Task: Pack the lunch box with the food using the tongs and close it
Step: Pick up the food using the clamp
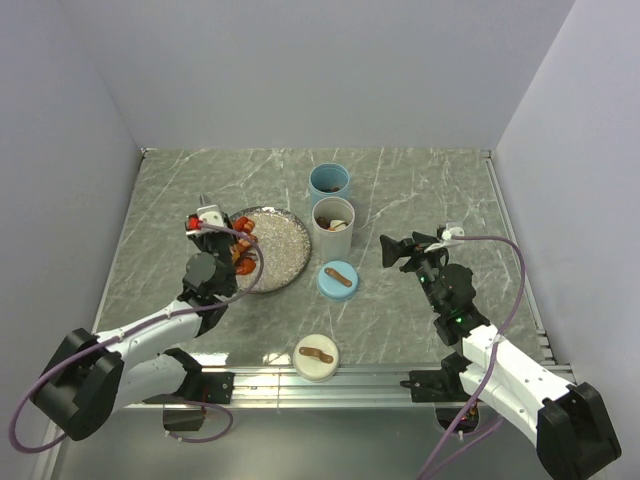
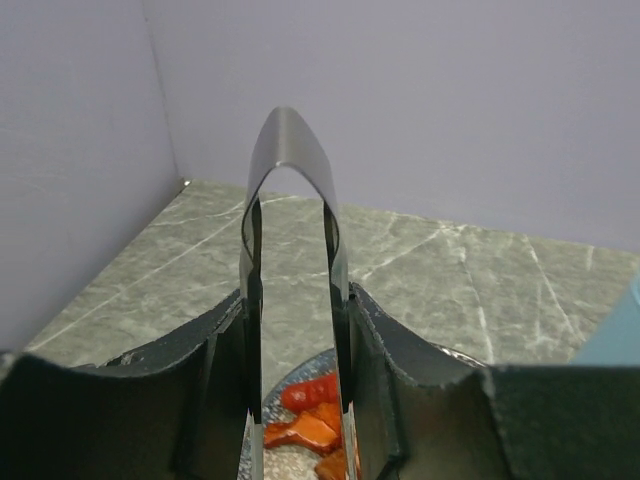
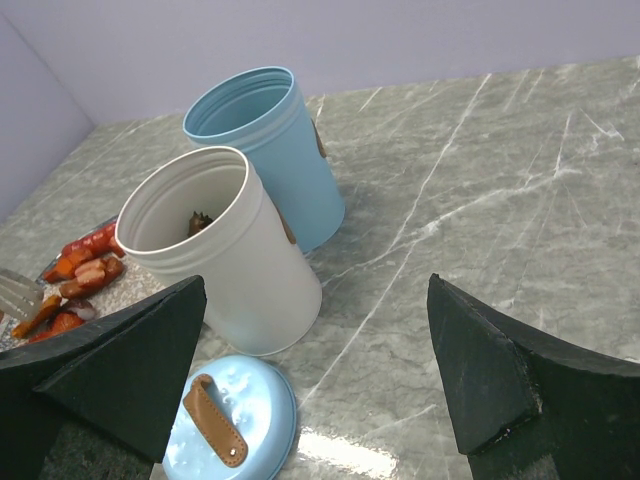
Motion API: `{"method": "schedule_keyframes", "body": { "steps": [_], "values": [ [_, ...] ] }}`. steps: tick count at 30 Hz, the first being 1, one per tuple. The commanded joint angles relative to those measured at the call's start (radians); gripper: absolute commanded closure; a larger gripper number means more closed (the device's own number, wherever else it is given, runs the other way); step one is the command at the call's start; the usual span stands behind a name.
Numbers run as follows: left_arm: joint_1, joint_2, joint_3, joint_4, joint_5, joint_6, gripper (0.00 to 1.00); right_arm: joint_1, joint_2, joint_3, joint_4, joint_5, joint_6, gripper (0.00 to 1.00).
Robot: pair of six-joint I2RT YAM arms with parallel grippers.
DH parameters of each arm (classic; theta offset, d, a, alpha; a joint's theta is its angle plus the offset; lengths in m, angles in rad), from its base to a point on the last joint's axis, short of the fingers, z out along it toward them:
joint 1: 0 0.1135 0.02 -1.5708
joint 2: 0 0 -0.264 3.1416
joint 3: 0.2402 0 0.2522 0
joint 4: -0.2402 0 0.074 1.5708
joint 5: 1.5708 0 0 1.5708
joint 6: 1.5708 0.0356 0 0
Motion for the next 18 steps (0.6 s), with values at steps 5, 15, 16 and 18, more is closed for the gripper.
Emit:
{"method": "schedule_keyframes", "body": {
  "steps": [5,15,16,18],
  "values": [
    [0.094,0.077,0.069,-0.032,0.127,-0.081,0.56,-0.006,-0.001,0.025,0.031,-0.005,-0.006,0.02],
    [0.094,0.032,0.036,-0.060,0.199,-0.107,0.56,-0.006,0.003,0.027,0.031,-0.001,-0.009,0.02],
    [0.094,0.028,0.035,-0.064,0.196,-0.106,0.56,-0.006,0.002,0.027,0.031,-0.001,-0.009,0.02],
    [0.096,0.038,0.046,-0.075,0.181,-0.106,0.56,-0.006,-0.001,0.025,0.029,-0.003,-0.008,0.02]
  ]
}}
